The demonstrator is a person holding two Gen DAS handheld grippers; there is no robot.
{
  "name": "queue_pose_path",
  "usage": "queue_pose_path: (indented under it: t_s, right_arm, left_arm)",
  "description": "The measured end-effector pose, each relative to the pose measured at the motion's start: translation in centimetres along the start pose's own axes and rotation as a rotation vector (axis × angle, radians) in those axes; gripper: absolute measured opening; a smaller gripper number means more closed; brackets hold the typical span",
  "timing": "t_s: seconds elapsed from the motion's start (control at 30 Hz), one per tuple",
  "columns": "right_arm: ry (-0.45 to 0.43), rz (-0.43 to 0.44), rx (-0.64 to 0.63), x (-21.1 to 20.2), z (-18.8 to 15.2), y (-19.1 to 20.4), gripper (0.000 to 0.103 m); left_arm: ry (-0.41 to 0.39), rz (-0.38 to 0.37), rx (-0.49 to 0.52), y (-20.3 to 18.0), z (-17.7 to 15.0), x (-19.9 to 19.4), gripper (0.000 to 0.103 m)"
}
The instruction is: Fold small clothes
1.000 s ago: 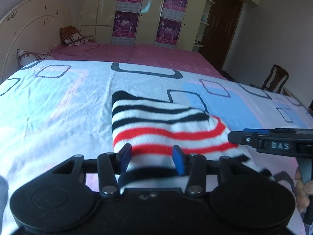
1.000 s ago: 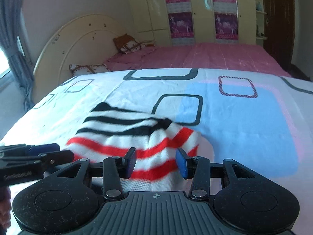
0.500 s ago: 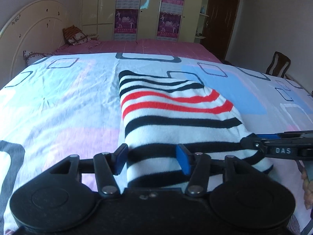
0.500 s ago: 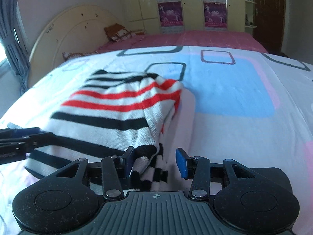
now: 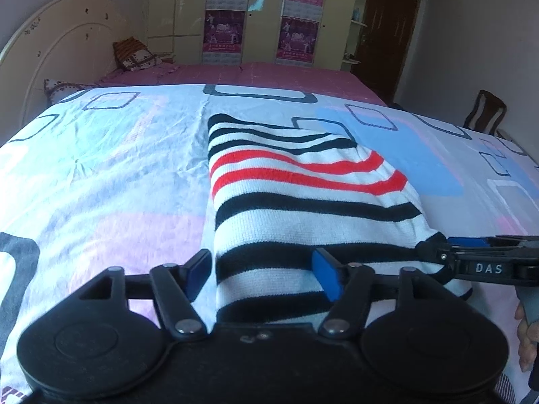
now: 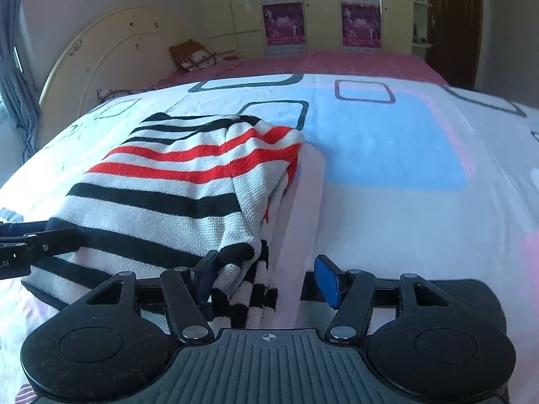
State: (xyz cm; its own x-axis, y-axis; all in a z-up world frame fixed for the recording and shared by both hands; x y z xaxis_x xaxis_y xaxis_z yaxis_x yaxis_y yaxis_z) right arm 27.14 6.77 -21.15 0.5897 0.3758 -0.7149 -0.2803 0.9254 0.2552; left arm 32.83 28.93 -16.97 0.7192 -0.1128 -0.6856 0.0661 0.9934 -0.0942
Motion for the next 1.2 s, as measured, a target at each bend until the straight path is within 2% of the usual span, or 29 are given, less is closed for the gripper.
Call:
queue_pose_path:
  t_s: [0.07, 0.2, 0.27, 0.3, 0.4, 0.47, 0.57, 0.7, 0.77, 0.83, 0.9, 1.0, 1.07, 1.1, 1.2]
  right_arm:
    - [0.009, -0.003, 0.001, -0.1, 0.1, 0.1, 0.06]
    - [0.011, -0.035, -0.06, -0.5, -0.1, 1.0, 0.061]
    - [0.007, -0.048, -0.066, -0.6, -0.7, 0.9, 0.067]
    - [0.011, -0.056, -0.051, -0.6, -0.9, 0.5, 0.075]
    - [0.005, -0.027, -0.002, -2.0, -0.9, 0.2, 0.075]
    - [-0.026, -0.017, -0.008, -3.9, -0.7, 0.3, 0.075]
    - [-0.065, 0.04, -0.02, -7.4, -0.8, 1.0, 0.075]
    - [-0.109, 0.103, -0.061, -12.3, -1.6, 2.2, 0.076]
    - [-0.119, 0.126, -0.07, -14.7, -2.4, 2.6, 0.078]
    - [-0.134, 0.145, -0.072, -17.3, -3.3, 2.8, 0.088]
    - [-0.155, 0.153, -0.079, -19.9, -4.2, 3.1, 0.09]
    - [-0.182, 0.141, -0.095, -24.1, -5.8, 3.3, 0.091]
    - [-0.204, 0.122, -0.09, -26.5, -6.7, 3.4, 0.094]
    - [-0.22, 0.102, -0.085, -27.7, -7.0, 3.3, 0.102]
    - [-0.278, 0.044, -0.07, -31.4, -7.8, 3.1, 0.103]
  left_arm:
    - [0.006, 0.017, -0.002, -0.1, 0.1, -0.1, 0.081]
    - [0.011, 0.067, 0.009, -0.6, 0.3, -0.7, 0.095]
    - [0.021, 0.119, 0.027, -1.0, 0.2, -1.2, 0.101]
    - [0.024, 0.153, 0.033, -1.1, 0.1, -1.5, 0.101]
    - [0.002, 0.214, 0.051, -1.7, 0.2, -3.2, 0.101]
    - [-0.047, 0.19, 0.038, -2.5, 0.4, -5.3, 0.101]
    - [-0.079, 0.155, 0.035, -4.1, 0.5, -8.6, 0.103]
    - [-0.128, 0.142, 0.028, -6.0, -0.6, -13.3, 0.103]
    - [-0.124, 0.14, 0.014, -6.9, -1.6, -15.2, 0.103]
    - [-0.129, 0.13, 0.019, -7.9, -2.8, -17.4, 0.103]
    - [-0.138, 0.126, 0.029, -8.8, -3.7, -19.3, 0.103]
    - [-0.133, 0.132, 0.022, -9.8, -5.1, -22.2, 0.103]
    - [-0.143, 0.133, 0.02, -10.2, -5.8, -23.9, 0.103]
    - [-0.144, 0.139, 0.021, -10.5, -6.2, -24.7, 0.103]
    - [-0.138, 0.155, 0.018, -10.7, -7.2, -26.8, 0.103]
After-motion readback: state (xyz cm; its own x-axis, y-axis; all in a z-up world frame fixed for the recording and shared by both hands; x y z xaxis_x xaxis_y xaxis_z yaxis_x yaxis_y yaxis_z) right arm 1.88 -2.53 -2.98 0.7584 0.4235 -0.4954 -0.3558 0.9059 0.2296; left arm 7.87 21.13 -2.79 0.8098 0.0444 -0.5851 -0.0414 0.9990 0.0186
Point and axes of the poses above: each gripper's, at about its wrist camera, not at the fingertips, and x roughly the way its jaws point, y to its left, z to its top, the point moved 8 cm from there along x, roughly the way its jaws point, and after that the axes turned 1 degree about z, right-handed, at the moved point
